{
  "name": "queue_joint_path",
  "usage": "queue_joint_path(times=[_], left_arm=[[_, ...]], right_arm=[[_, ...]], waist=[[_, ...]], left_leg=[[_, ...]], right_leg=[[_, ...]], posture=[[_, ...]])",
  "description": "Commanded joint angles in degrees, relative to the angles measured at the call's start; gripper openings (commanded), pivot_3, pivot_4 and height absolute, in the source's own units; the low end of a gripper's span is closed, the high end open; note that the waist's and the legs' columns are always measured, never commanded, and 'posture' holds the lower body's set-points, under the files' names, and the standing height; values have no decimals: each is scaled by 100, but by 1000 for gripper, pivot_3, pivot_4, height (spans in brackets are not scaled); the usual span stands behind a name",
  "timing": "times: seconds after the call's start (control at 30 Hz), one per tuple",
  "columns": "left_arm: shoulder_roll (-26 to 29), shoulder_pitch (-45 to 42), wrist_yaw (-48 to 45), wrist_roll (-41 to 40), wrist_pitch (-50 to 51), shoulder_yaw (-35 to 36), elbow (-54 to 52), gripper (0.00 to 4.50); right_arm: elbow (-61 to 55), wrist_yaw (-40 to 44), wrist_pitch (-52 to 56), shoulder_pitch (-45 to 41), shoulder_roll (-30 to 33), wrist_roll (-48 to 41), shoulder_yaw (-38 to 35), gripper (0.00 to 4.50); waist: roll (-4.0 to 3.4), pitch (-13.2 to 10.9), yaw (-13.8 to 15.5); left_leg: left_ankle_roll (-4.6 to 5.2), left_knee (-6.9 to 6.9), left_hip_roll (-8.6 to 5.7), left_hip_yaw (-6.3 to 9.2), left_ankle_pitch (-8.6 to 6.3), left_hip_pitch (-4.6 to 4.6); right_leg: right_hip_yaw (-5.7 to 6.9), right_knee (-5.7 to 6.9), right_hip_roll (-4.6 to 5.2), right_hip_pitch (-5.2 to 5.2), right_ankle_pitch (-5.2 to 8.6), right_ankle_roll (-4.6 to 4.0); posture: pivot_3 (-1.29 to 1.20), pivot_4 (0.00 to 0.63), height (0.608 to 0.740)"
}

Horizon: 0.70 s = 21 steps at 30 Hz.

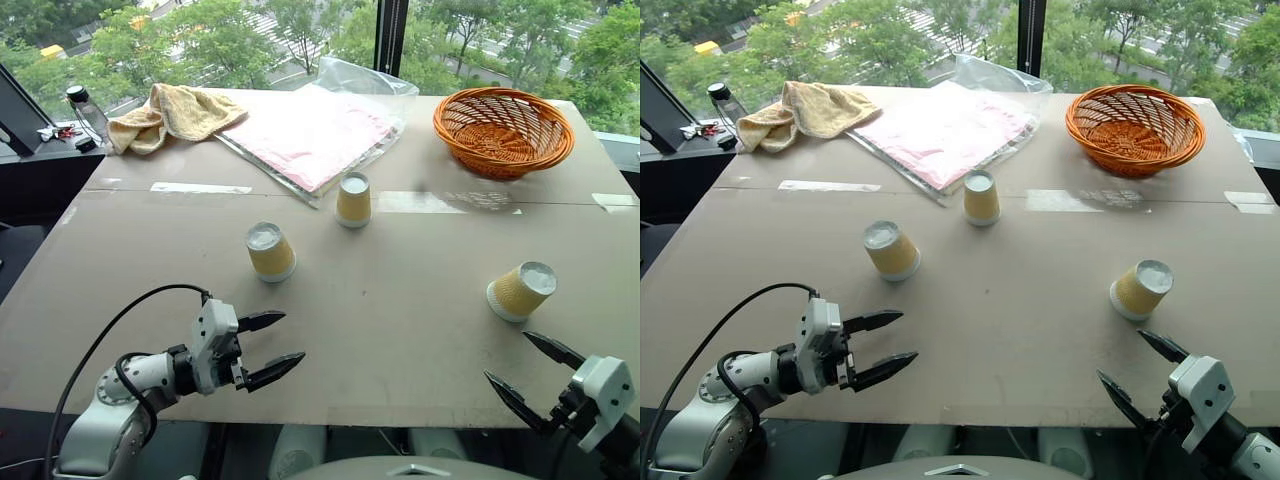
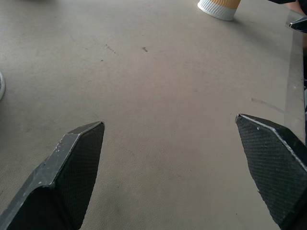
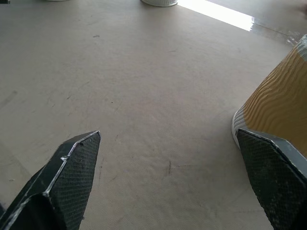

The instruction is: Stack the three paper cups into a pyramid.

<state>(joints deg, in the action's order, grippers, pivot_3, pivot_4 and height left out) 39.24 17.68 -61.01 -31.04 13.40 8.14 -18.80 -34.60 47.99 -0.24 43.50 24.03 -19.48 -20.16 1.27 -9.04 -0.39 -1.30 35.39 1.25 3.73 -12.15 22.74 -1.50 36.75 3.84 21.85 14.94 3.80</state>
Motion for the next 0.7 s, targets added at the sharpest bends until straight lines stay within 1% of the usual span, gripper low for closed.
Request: queue_joint_path(times=[0.03,0.13,0.27,0.33,0.43,0.5,0.63,0.7], left_arm=[[-226,-210,280,-247,-12,276,98,4500],[-620,-434,891,-517,128,796,397,4500],[-697,-463,1129,-504,180,1077,521,4500],[-627,-656,1266,-433,179,1207,661,4500],[-490,-982,1307,-306,195,1188,801,4500],[-393,-1378,1338,-261,258,1145,1003,4500],[-198,-2028,1087,-112,249,917,1368,4500],[-94,-2334,829,12,119,753,1655,4500]], right_arm=[[-275,-77,-97,-287,20,-13,371,4467],[-938,-92,58,-723,130,-143,1010,4467],[-1278,-40,216,-998,378,-326,1327,4467],[-1432,-18,289,-1140,537,-420,1433,4467],[-1534,-101,377,-1222,678,-528,1465,4467],[-1590,-136,420,-1225,735,-593,1453,4467],[-1707,-155,463,-1152,833,-712,1394,4467],[-1762,-167,474,-1109,879,-744,1364,4467]], waist=[[0,0,-1],[-1,0,-29],[7,4,-20],[10,2,-3],[19,6,43],[22,8,70],[23,9,102],[23,9,102]], left_leg=[[0,0,0,0,0,0],[1,4,7,0,1,-5],[0,1,9,4,1,-5],[0,1,4,3,0,2],[1,2,2,9,1,2],[1,4,2,9,1,-3],[1,10,3,9,1,-8],[1,9,2,7,1,-7]], right_leg=[[0,0,0,0,0,0],[1,5,-7,-1,-1,1],[4,6,-17,-4,-1,-2],[3,1,-15,-3,-12,-20],[7,2,-16,-6,-13,-20],[9,3,-16,-11,-10,-16],[8,6,-18,-16,-2,-1],[7,5,-18,-15,-13,-20]], posture=[[0,150,740],[0,150,740],[0,150,740],[0,150,740],[0,150,740],[0,150,740],[0,150,740],[0,150,740]])
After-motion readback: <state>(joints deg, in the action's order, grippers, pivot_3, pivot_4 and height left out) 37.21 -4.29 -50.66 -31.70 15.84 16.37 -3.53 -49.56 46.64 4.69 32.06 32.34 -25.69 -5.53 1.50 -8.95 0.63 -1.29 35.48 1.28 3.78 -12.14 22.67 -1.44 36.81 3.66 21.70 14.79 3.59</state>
